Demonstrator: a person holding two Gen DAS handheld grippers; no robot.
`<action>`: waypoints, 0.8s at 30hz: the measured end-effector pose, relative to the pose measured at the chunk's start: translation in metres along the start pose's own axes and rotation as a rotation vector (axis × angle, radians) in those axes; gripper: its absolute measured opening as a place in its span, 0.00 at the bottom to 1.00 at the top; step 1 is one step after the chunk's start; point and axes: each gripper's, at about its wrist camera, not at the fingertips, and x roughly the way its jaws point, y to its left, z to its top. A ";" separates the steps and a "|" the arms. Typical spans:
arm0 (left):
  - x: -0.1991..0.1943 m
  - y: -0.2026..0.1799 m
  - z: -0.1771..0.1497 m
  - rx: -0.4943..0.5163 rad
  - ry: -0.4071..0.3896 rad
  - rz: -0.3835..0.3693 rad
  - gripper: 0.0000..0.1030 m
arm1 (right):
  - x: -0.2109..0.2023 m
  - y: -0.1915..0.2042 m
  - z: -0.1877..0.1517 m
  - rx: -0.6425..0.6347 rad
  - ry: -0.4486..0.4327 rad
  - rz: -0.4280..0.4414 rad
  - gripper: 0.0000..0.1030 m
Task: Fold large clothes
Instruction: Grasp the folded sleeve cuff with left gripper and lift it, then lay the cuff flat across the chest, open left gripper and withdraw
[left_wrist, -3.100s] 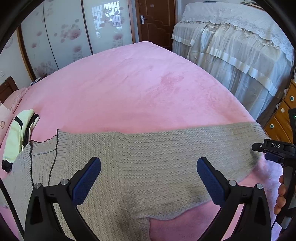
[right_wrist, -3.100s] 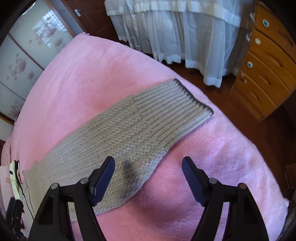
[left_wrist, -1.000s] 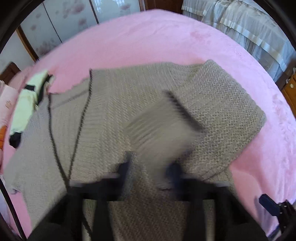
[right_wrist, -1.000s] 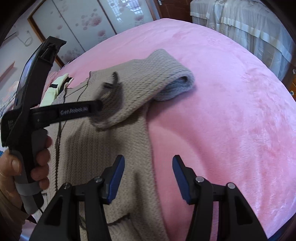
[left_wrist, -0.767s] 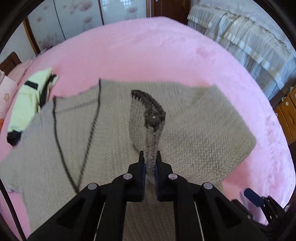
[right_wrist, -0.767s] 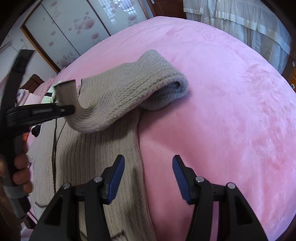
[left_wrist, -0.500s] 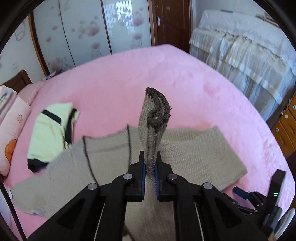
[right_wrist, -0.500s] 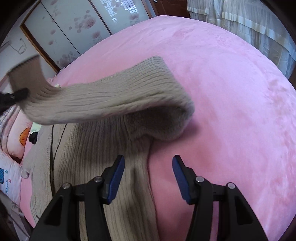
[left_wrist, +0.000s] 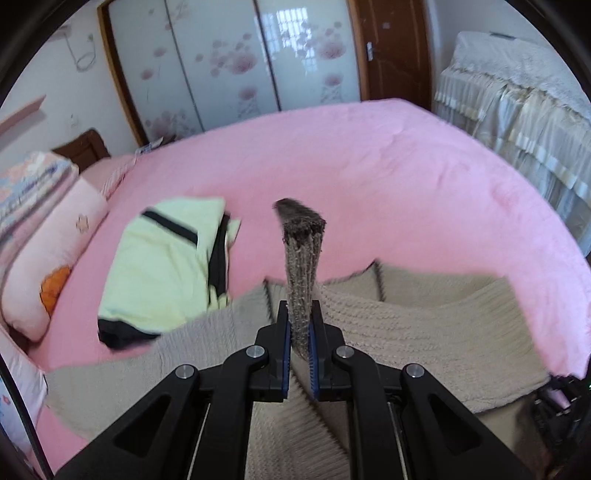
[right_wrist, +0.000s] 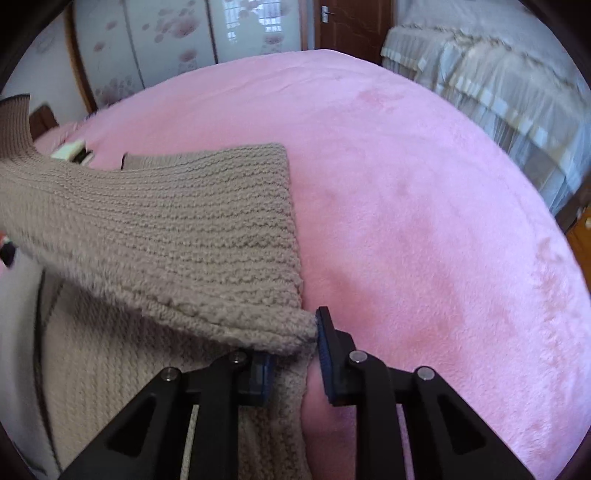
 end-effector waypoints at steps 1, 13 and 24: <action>0.012 0.004 -0.010 -0.005 0.025 0.006 0.06 | 0.000 0.000 0.002 -0.014 0.005 -0.009 0.25; 0.075 0.073 -0.085 -0.250 0.193 -0.268 0.46 | -0.059 0.011 -0.005 -0.202 0.044 0.118 0.49; 0.117 0.078 -0.063 -0.238 0.261 -0.235 0.42 | -0.039 -0.010 0.094 -0.049 0.033 0.208 0.56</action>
